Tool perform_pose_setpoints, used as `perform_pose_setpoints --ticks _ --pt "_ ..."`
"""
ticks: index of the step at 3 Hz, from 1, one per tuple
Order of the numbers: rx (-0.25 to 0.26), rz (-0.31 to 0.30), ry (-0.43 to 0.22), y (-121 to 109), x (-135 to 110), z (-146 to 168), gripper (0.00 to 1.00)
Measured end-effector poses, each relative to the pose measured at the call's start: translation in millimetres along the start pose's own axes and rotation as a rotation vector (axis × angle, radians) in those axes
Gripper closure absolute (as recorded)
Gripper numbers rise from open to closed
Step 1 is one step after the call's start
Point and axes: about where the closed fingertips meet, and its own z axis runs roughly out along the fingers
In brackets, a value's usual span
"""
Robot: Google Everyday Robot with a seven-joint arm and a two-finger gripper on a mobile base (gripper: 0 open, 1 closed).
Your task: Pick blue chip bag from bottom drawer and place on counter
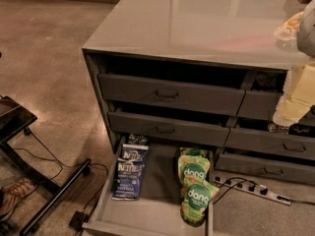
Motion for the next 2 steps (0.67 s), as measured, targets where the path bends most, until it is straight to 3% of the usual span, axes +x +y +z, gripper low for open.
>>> perform_pose_setpoints --ticks 1,2 --pt "0.000 0.000 0.000 0 0 0 0.00" --pt "-0.082 0.025 -0.060 6 -25 51 0.00"
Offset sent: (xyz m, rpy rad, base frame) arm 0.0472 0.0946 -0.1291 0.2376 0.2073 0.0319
